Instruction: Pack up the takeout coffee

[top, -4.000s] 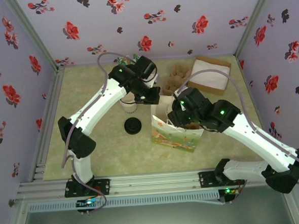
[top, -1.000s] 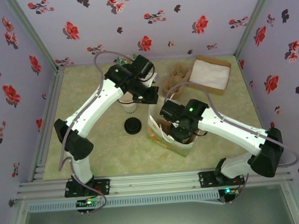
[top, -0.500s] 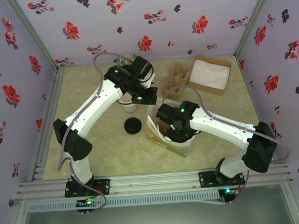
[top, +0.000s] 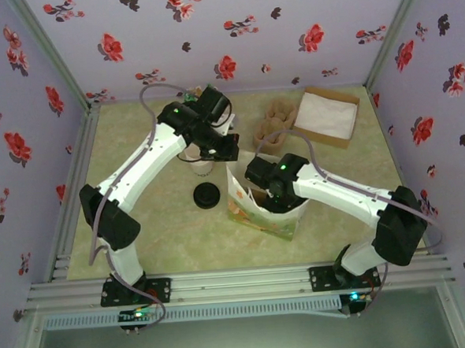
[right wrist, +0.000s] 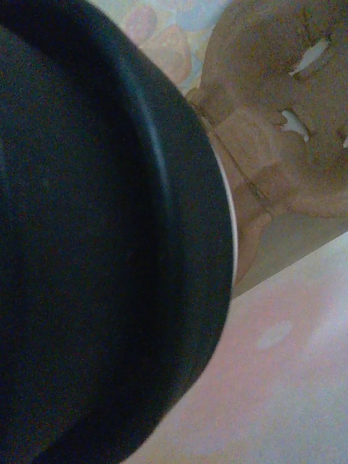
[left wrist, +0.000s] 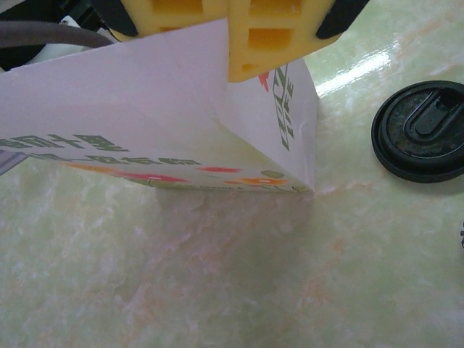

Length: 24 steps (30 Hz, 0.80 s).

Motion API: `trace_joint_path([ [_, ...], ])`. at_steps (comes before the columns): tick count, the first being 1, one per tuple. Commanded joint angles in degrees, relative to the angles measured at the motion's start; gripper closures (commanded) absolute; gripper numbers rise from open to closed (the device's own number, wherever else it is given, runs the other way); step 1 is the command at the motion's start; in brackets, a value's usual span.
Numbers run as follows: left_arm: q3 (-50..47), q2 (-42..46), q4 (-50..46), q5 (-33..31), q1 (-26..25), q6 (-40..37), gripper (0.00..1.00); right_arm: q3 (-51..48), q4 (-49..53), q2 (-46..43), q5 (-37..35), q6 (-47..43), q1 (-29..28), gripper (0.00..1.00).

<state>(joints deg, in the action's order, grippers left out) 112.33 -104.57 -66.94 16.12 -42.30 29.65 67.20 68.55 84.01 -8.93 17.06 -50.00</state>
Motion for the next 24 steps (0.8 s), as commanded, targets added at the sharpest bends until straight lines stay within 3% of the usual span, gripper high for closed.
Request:
trace_joint_path([
  [1,-0.3,2.6,0.7,-1.0,1.9,2.2,1.0,-2.1,2.5,0.0,0.1,3.7,0.6,0.27],
  [17,0.0,1.9,2.4,5.6,3.4,1.9,1.0,-8.7,-6.4,2.9,1.5,6.4,0.8,0.24],
  [24,-1.0,1.9,3.6,7.6,3.3,1.5,1.0,-8.8,-7.2,3.5,2.7,6.0,0.9,0.18],
])
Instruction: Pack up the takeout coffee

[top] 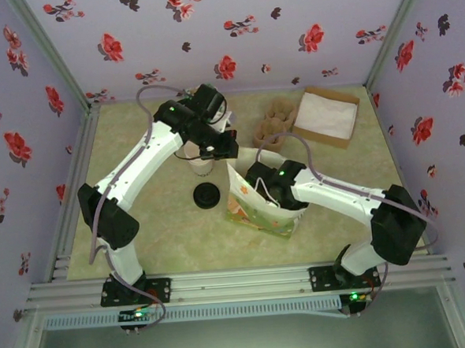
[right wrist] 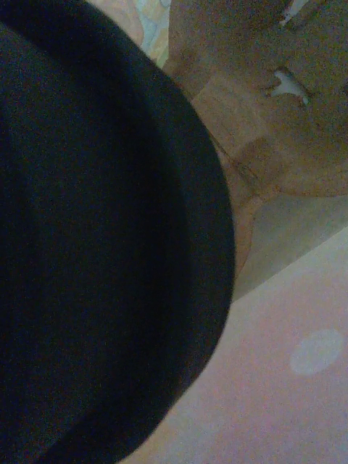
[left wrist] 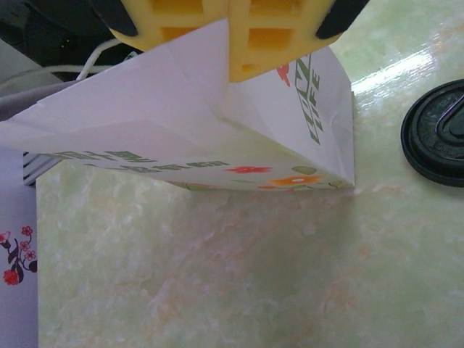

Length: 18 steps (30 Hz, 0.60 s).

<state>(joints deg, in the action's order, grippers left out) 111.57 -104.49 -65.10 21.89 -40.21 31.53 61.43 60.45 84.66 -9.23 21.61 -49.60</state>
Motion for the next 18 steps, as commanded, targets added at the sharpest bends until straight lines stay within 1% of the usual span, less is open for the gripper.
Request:
trace_joint_path([
  [1,-0.3,1.7,1.9,1.9,1.1,-0.5,1.0,-2.8,1.0,2.8,3.2,1.3,0.6,0.17],
  [5,-0.7,1.7,2.3,2.2,1.1,-0.7,1.0,-2.3,1.5,2.8,3.8,1.0,0.7,0.12],
  [18,-2.6,2.7,4.6,3.5,1.0,-1.8,1.0,-1.7,2.7,2.7,4.4,0.7,1.5,0.08],
])
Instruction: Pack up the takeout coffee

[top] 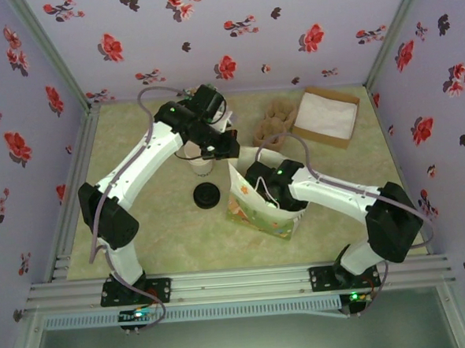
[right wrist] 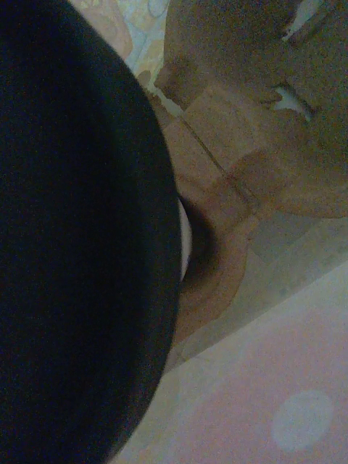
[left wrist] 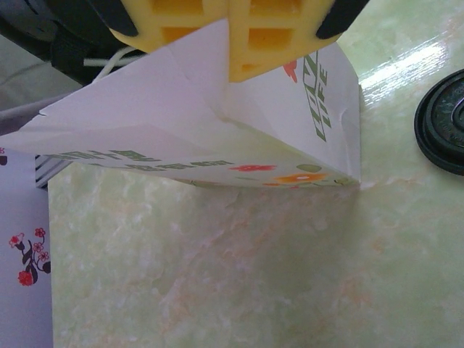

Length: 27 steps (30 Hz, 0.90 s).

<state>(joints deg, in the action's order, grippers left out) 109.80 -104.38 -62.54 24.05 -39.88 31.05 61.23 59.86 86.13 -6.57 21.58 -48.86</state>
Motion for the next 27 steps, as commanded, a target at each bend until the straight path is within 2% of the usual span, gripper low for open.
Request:
trace_joint_path([
  [1,-0.9,2.8,2.2,1.4,0.8,-1.3,1.0,-1.6,3.4,1.4,1.6,0.8,0.8,0.08],
  [27,-3.3,5.7,6.7,5.4,0.8,-3.4,1.0,-4.6,-1.0,7.2,2.5,0.5,2.9,0.11],
])
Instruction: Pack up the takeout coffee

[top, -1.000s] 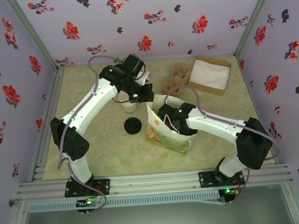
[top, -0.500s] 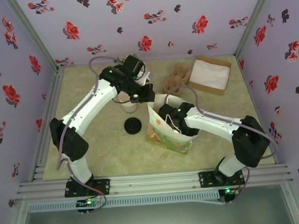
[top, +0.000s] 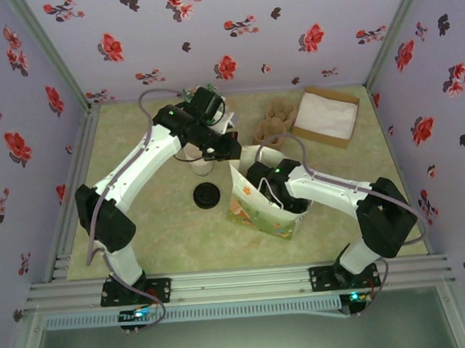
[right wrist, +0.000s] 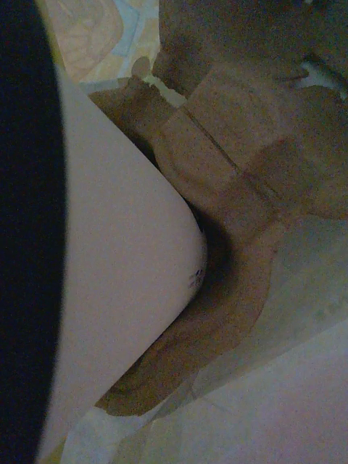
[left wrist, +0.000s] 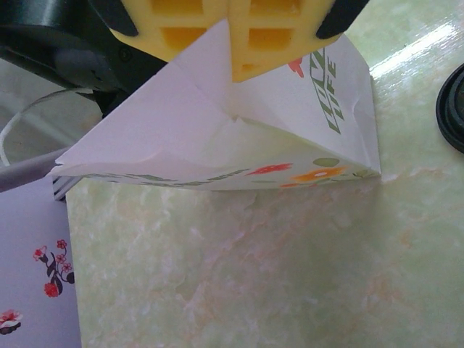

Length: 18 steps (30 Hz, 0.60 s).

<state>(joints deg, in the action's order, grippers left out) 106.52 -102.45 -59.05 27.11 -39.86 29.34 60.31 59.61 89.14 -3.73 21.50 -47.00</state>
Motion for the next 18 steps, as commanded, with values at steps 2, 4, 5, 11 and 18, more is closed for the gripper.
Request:
trace_joint_path([
  [2,-0.2,4.0,3.4,2.5,0.7,-1.9,1.0,-3.8,-0.8,4.7,-0.4,0.7,1.1,0.11],
  [4,-0.3,4.1,3.4,2.6,0.7,-2.0,1.0,-4.0,-1.1,5.0,-0.3,0.6,1.2,0.11],
  [5,-0.4,4.1,3.5,2.6,0.7,-2.1,1.0,-4.1,-1.2,5.0,-0.3,0.6,1.2,0.11],
  [11,-0.5,4.3,3.7,2.7,0.7,-2.2,1.0,-4.3,-1.7,6.1,-0.1,0.5,1.3,0.11],
  [18,-0.5,4.1,3.8,2.8,0.7,-2.3,1.0,-3.2,-0.5,4.6,-0.4,0.6,1.5,0.09],
])
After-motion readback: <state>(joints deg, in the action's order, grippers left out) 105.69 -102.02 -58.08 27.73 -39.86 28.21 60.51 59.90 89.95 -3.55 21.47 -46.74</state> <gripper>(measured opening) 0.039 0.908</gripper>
